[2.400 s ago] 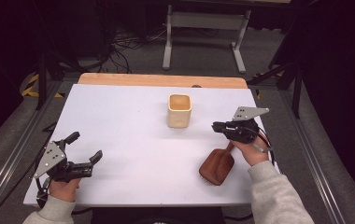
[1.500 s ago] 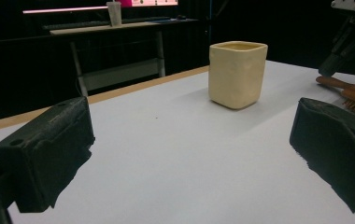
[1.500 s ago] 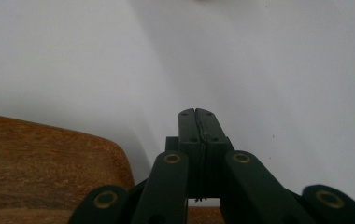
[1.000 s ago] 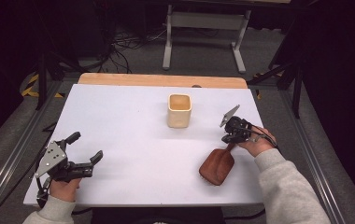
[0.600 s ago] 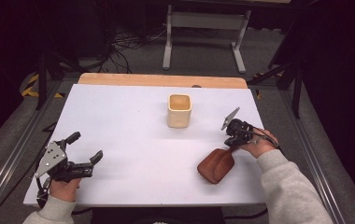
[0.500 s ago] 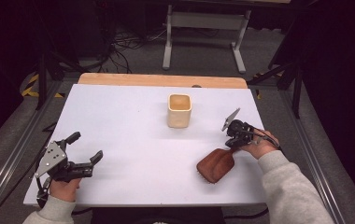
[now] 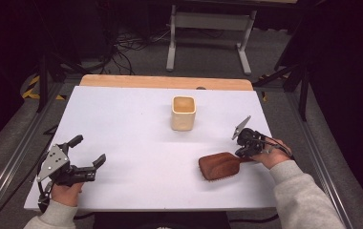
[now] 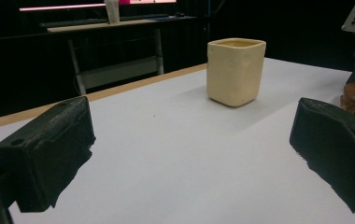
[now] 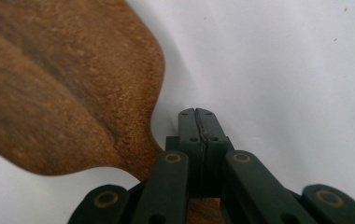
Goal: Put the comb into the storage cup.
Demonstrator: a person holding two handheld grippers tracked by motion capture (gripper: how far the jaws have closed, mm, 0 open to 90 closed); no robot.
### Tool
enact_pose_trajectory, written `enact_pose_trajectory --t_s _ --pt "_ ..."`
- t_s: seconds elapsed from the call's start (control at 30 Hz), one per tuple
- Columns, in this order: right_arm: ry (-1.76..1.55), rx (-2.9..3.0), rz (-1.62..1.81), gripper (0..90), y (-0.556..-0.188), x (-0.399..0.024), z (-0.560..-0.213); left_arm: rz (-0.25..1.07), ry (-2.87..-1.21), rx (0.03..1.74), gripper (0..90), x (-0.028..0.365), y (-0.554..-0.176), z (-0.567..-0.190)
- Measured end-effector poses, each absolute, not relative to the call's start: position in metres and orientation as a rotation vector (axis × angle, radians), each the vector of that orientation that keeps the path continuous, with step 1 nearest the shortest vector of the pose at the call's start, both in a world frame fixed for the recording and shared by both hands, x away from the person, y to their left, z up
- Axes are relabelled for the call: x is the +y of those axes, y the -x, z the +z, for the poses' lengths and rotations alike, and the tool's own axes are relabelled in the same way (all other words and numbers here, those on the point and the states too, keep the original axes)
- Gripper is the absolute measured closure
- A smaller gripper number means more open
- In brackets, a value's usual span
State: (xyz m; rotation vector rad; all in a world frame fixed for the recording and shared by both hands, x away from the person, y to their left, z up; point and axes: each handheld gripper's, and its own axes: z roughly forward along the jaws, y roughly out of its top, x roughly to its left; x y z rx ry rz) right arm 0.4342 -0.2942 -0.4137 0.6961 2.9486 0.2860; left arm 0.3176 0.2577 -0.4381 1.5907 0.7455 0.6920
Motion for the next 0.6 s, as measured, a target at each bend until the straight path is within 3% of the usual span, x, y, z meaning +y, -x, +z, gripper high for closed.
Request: enact_pose_trajectory --t_s 0.6 --pt "-0.714 2.980 0.323 89.9 -0.403 -0.305 -0.412 0.689 -1.593 0.744 0.7 0.256 -0.317 -0.438"
